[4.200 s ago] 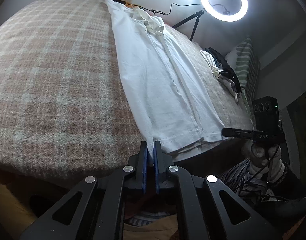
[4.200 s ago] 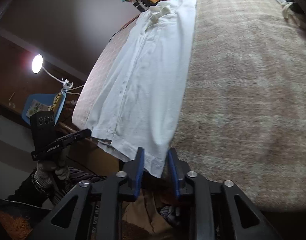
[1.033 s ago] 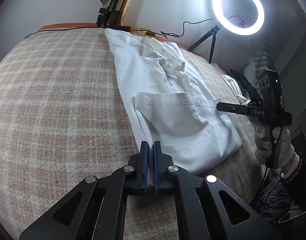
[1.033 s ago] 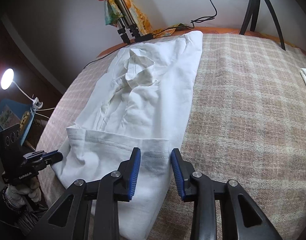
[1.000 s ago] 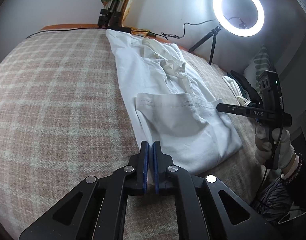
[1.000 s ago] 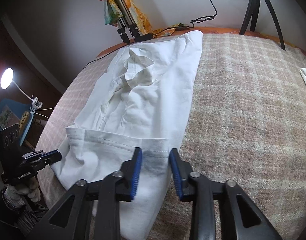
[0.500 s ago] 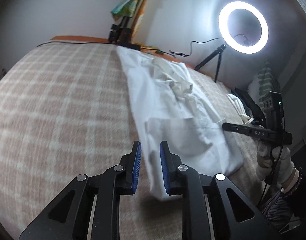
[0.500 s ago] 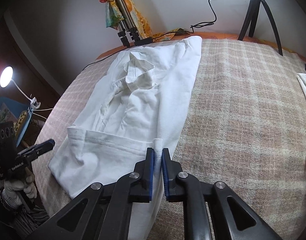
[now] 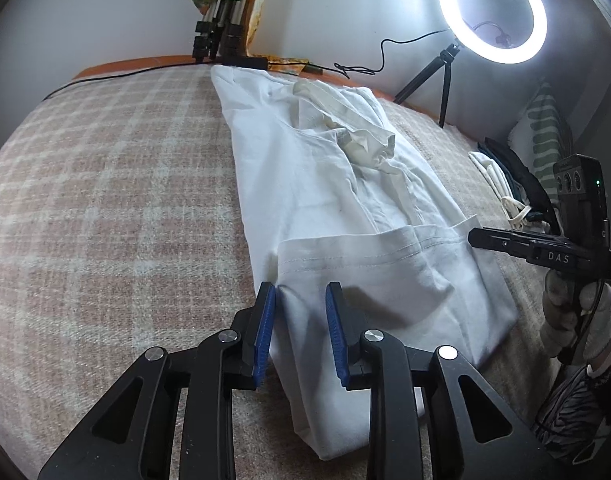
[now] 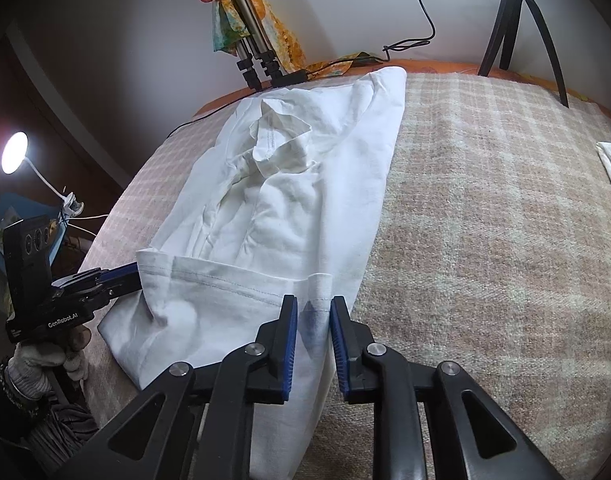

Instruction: Fold small clothes

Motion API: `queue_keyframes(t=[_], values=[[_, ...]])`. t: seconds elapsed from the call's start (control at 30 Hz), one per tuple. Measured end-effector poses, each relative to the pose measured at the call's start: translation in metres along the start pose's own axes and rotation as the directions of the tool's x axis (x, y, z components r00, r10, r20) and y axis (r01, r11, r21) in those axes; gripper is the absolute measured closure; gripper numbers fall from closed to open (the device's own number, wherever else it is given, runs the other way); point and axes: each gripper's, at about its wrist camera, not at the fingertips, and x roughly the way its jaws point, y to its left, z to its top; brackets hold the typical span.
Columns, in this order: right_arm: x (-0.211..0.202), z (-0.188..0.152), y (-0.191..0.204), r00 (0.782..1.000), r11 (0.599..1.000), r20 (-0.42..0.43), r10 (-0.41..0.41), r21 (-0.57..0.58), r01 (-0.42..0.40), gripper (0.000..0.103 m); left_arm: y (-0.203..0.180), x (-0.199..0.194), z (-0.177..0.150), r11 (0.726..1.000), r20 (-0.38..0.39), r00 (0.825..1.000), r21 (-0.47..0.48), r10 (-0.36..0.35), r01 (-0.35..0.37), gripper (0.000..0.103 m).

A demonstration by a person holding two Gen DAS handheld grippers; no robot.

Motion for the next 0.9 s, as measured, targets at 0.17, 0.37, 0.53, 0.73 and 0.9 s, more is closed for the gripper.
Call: queue_keyframes(t=[0.17,0.37,0.53,0.73,0.9], values=[[0.0,-0.001,-0.001,1.0,1.0,-0.001,0.003,0.003,-0.003,0.084,-0.002,0.002,-0.001,1.0,0.011,1.0,0.022,-0.003,0.003,0.081],[-0.004,-0.002,0.006,1.0,1.0,0.022,-0.016,-0.023,0.017,0.096,0.003,-0.005,0.0,0.999,0.052,0.998,-0.013,-0.035,0.036,0.1],[-0.019,0.0,0.01,0.996,1.0,0.09,-0.019,-0.023,0.021,0.1,0.004,-0.024,0.0,0.998,0.135,0.989,0.013,0.056,-0.058,0.1],[-0.004,-0.002,0.007,0.994,0.994,0.026,-0.103,-0.042,0.104,0.092,0.014,-0.017,-0.001,0.995,0.101,0.99,-0.034,0.095,-0.092,0.1],[-0.026,-0.003,0.012,0.987,0.992,0.123,-0.108,-0.055,0.115,0.078,-0.014,-0.03,0.004,0.999,0.154,0.988,0.047,-0.002,-0.005,0.09]])
